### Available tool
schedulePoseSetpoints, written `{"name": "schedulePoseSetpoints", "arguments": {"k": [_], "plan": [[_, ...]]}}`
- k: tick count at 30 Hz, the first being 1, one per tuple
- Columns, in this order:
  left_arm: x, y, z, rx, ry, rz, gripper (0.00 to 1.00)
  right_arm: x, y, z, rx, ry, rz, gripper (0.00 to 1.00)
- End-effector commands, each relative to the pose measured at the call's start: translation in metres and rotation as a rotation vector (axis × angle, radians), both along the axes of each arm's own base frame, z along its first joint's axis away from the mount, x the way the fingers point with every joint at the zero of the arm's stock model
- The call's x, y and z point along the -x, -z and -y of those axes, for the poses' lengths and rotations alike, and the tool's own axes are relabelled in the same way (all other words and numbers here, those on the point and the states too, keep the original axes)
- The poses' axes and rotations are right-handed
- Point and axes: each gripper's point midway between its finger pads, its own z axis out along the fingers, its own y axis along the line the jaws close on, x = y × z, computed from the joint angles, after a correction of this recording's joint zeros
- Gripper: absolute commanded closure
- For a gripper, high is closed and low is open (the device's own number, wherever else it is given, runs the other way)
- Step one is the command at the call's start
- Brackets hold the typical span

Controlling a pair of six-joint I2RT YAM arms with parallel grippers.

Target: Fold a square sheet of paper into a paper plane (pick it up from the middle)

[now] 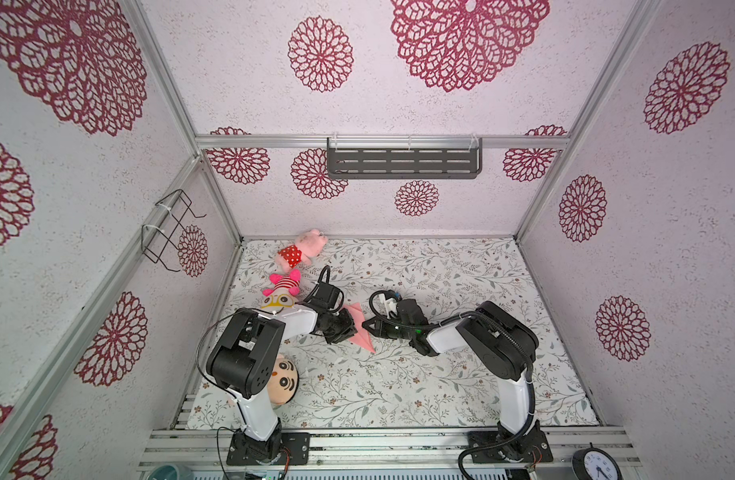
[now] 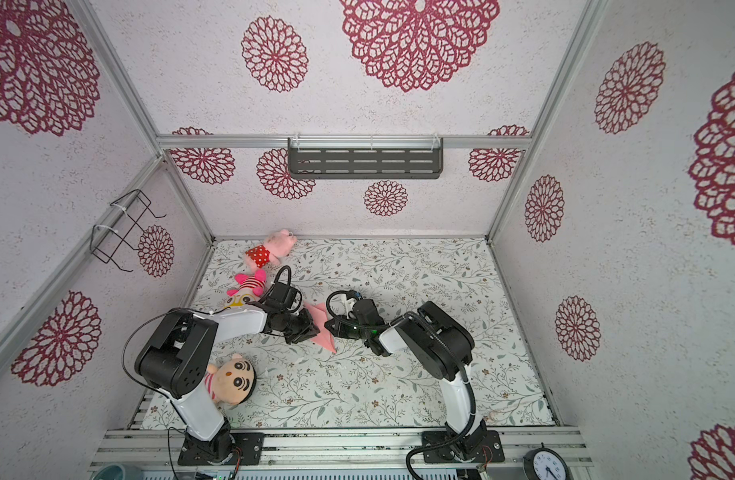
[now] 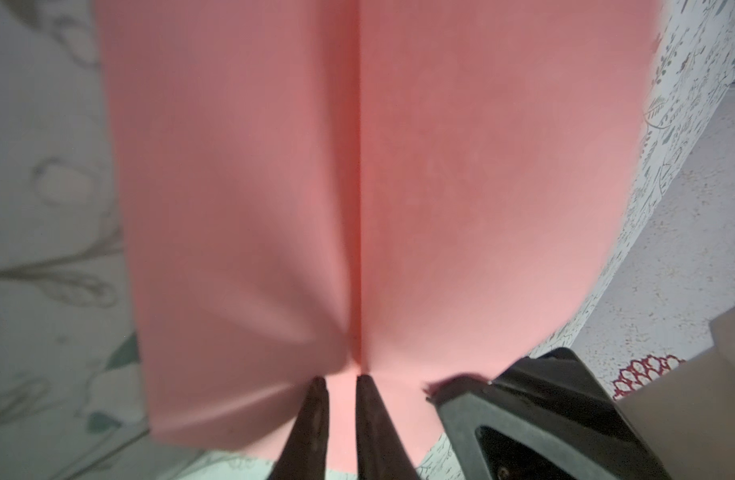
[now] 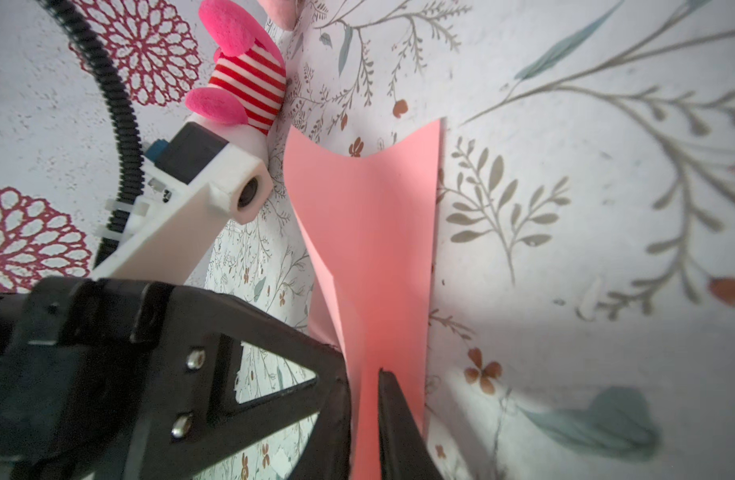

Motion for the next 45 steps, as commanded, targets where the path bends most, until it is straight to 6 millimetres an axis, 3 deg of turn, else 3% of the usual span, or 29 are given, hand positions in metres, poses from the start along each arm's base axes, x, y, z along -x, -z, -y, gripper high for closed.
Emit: {"name": "schedulePoseSetpoints", "arguments": {"k": [1, 11, 17, 31, 40, 43, 45], "plan": [[0.006, 0.014, -0.008, -0.038, -0.018, -0.043, 0.89, -0.003, -0.018, -0.006, -0.040, -0.032, 0.055, 0.83], [0.008, 0.021, -0.010, -0.048, -0.022, -0.065, 0.95, 0.009, -0.034, -0.019, -0.080, -0.115, 0.090, 0.89], [0.009, 0.021, -0.009, -0.049, -0.018, -0.065, 0.95, 0.007, -0.028, -0.019, -0.053, -0.110, 0.096, 0.80], [0.008, 0.020, -0.008, -0.040, -0.015, -0.062, 0.96, 0.008, -0.019, -0.027, 0.040, -0.157, 0.133, 0.75], [0.007, 0.020, -0.007, -0.034, -0.020, -0.058, 0.96, 0.014, -0.024, -0.035, -0.029, -0.199, 0.108, 0.86], [0.005, 0.018, -0.007, -0.030, -0.021, -0.053, 0.96, 0.011, -0.029, -0.030, -0.023, -0.176, 0.122, 0.81], [0.005, 0.018, -0.007, -0.028, -0.022, -0.054, 0.96, 0.008, -0.033, -0.021, 0.004, -0.139, 0.152, 0.71]]}}
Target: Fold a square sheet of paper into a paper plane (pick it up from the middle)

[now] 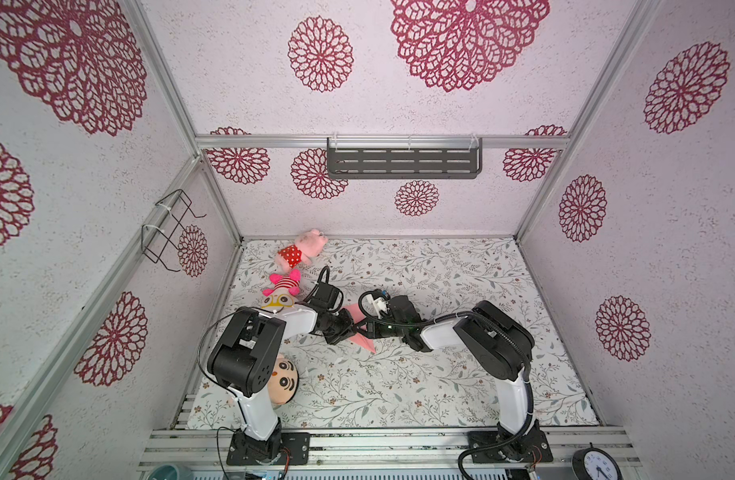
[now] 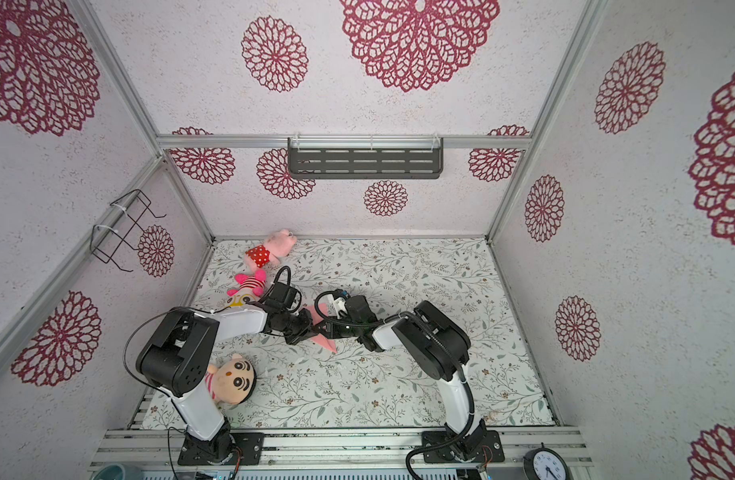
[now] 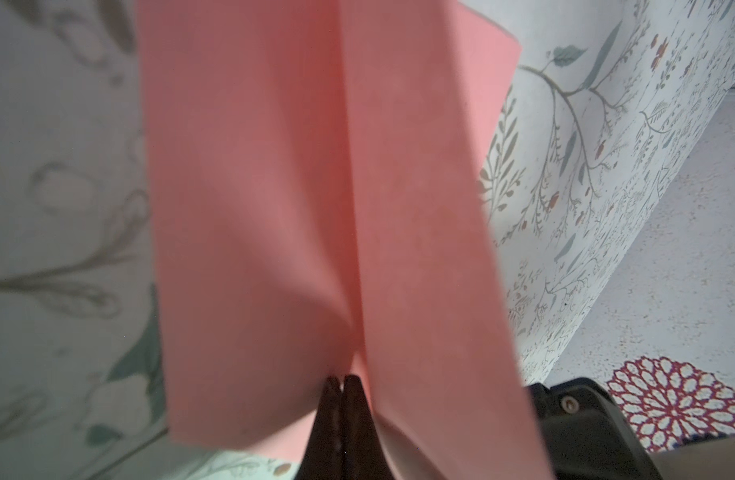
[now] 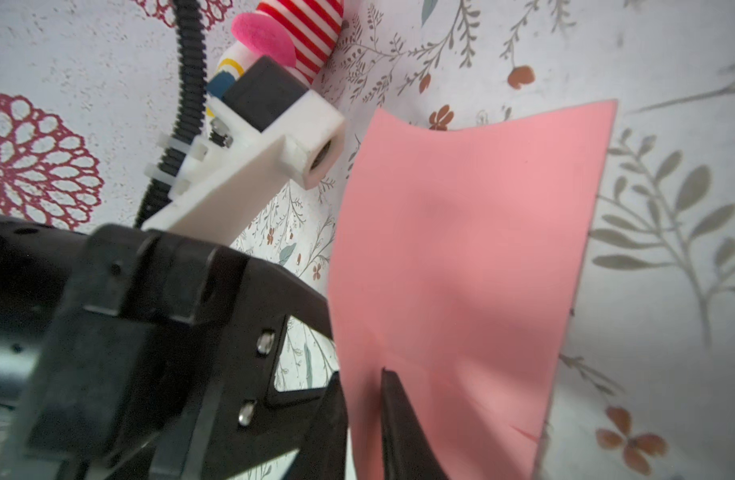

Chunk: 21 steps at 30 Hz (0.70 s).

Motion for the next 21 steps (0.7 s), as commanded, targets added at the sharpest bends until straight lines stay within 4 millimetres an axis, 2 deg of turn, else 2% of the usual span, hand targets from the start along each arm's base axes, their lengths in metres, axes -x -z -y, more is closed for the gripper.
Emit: {"name": "schedulePoseSetpoints", "arguments": {"k": [1, 6, 10, 16, 21], "plan": [[0.006, 0.014, -0.006, -0.031, -0.014, -0.044, 0.96, -0.008, -0.025, 0.010, -0.009, 0.049, 0.093, 0.68], [0.006, 0.012, -0.005, -0.016, -0.020, -0.040, 0.96, -0.008, -0.038, 0.039, 0.061, 0.117, 0.234, 0.57], [0.006, 0.011, -0.004, -0.004, -0.023, -0.048, 0.95, 0.000, -0.037, 0.056, 0.121, 0.141, 0.346, 0.52], [0.010, 0.010, -0.004, 0.009, -0.038, -0.071, 0.94, 0.018, -0.033, 0.052, 0.228, 0.111, 0.494, 0.47], [0.014, 0.012, -0.004, 0.020, -0.051, -0.091, 0.94, 0.025, -0.022, 0.039, 0.331, 0.082, 0.631, 0.50]]}}
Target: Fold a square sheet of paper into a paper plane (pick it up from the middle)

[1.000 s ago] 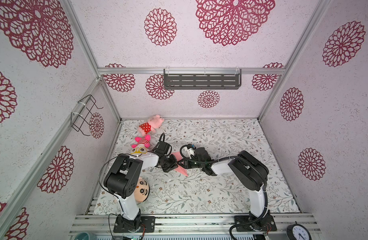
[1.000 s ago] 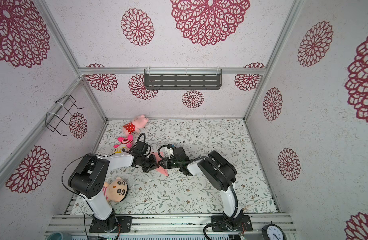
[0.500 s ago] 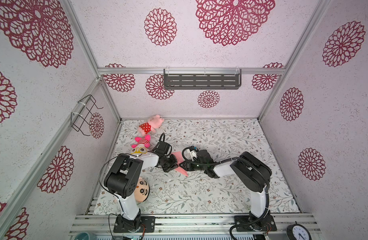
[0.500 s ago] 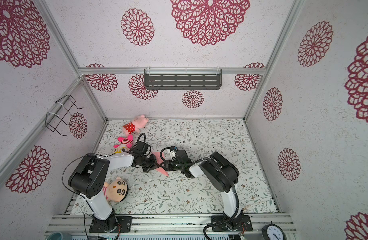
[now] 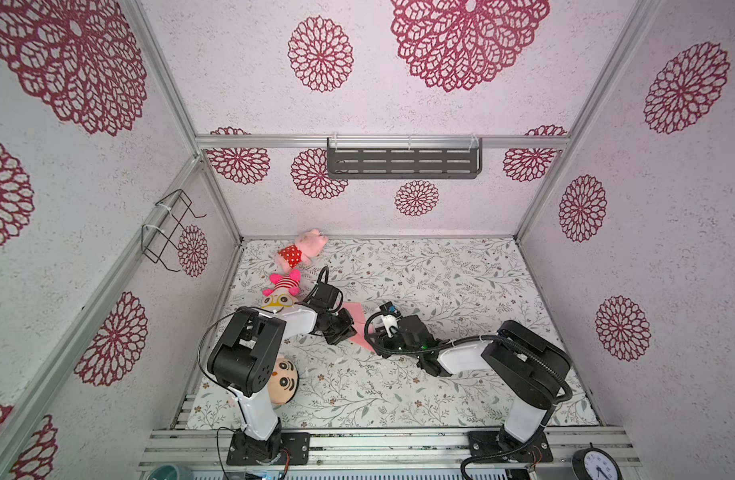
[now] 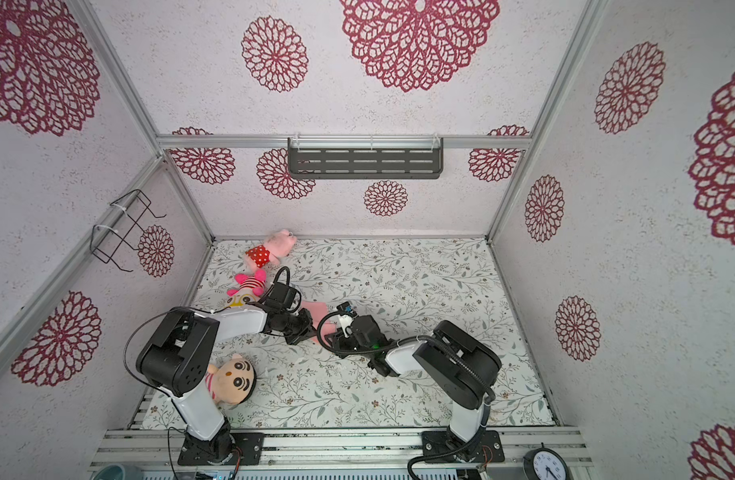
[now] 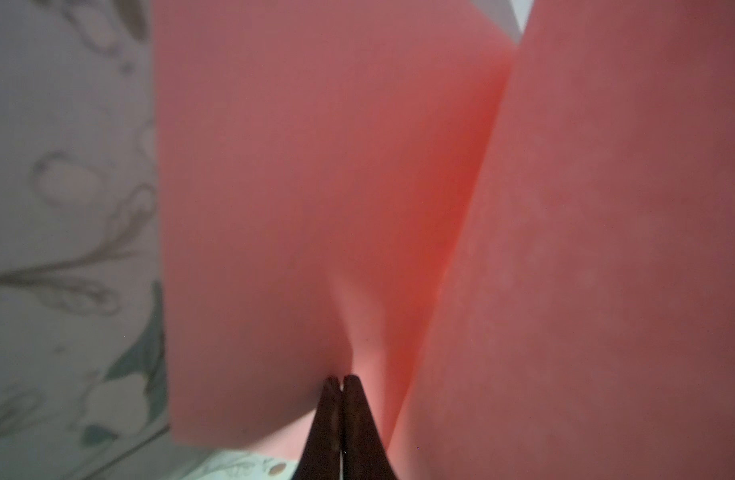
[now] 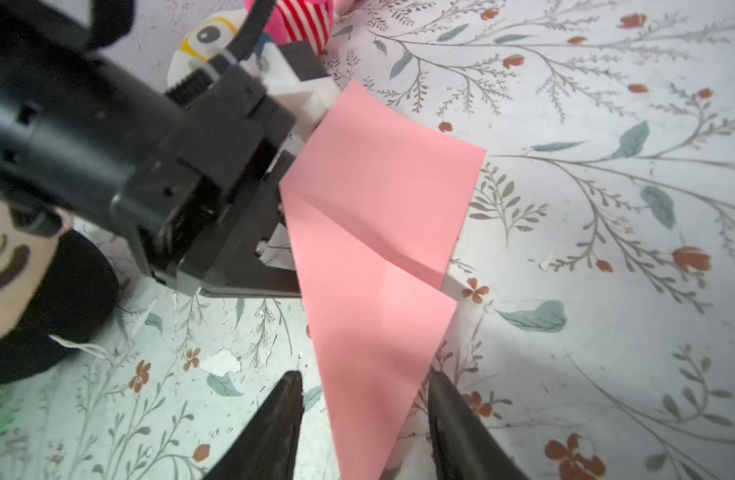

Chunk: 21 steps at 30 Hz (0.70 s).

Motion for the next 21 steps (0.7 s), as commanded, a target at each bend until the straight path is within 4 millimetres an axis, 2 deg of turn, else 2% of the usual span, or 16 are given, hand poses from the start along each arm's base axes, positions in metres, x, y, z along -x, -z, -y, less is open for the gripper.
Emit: {"name": "schedulePoseSetpoints", "arguments": {"k": [1, 6, 13, 21], "plan": [[0.013, 0.013, -0.006, -0.013, -0.027, -0.066, 0.94, -0.011, -0.008, -0.007, 0.075, 0.004, 0.174, 0.52], [0.014, 0.013, -0.006, -0.010, -0.026, -0.067, 0.94, -0.008, 0.001, -0.014, 0.114, -0.023, 0.261, 0.56], [0.014, 0.012, -0.005, -0.005, -0.023, -0.070, 0.94, -0.011, 0.011, -0.021, 0.143, -0.023, 0.280, 0.66], [0.014, 0.013, -0.005, -0.006, -0.025, -0.073, 0.94, -0.013, 0.014, -0.024, 0.139, -0.029, 0.282, 0.71]]}}
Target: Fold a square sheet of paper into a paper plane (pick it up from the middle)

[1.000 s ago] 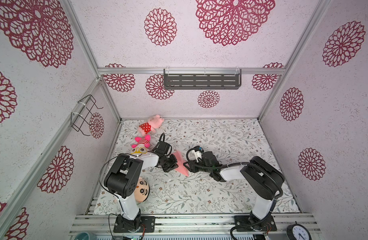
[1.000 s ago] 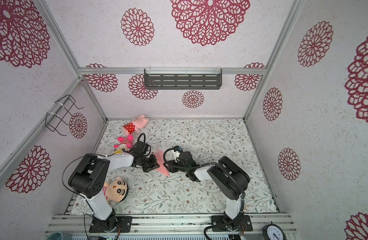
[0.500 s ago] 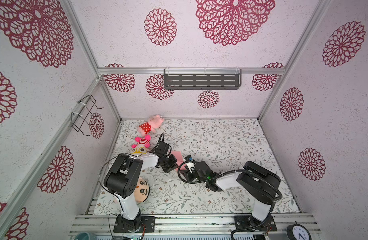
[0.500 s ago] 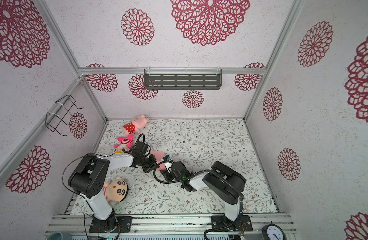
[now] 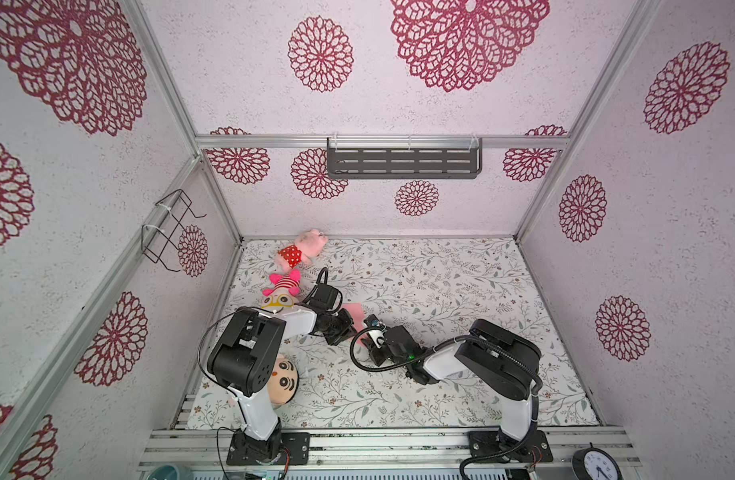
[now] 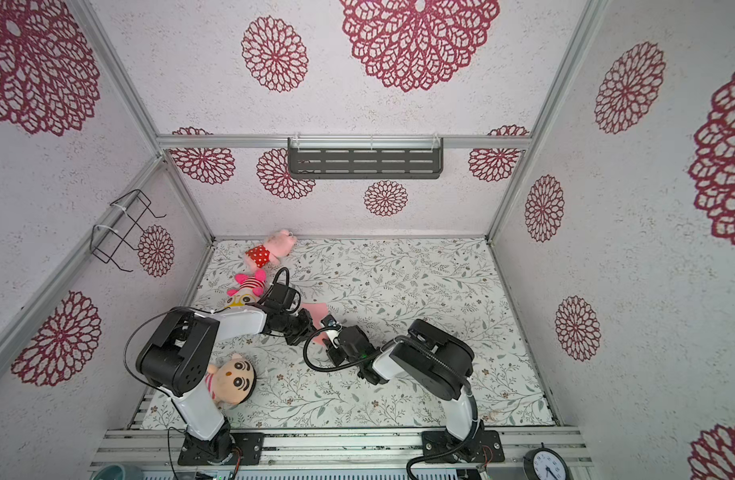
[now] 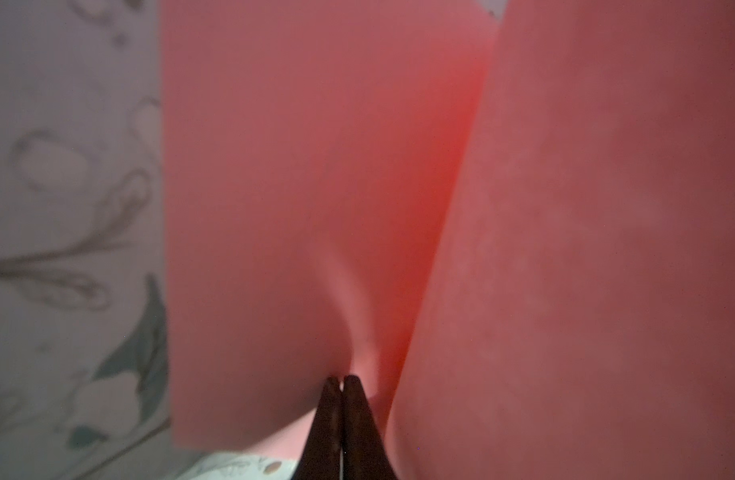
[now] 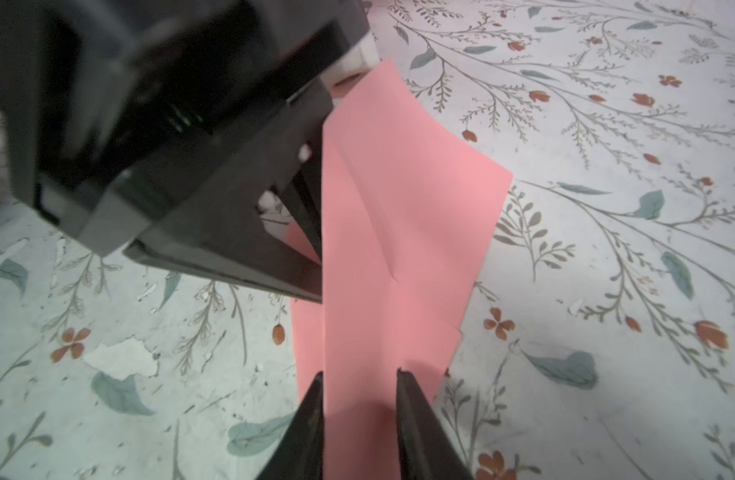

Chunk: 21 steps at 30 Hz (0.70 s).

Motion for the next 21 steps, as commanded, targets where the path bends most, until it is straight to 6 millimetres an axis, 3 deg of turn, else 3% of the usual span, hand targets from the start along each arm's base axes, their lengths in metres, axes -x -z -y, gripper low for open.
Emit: {"name": "schedulePoseSetpoints", "arguments": {"k": [1, 10, 21], "plan": [[0.013, 0.012, -0.006, -0.026, -0.015, -0.060, 0.94, -0.007, -0.016, -0.008, -0.031, 0.006, 0.057, 0.71], [0.008, 0.004, -0.005, -0.013, -0.013, -0.037, 0.93, -0.004, -0.011, -0.007, -0.053, 0.011, 0.018, 0.87], [-0.015, -0.051, -0.002, 0.110, -0.028, 0.170, 0.84, -0.004, -0.017, -0.011, -0.171, 0.009, -0.071, 0.92]]}}
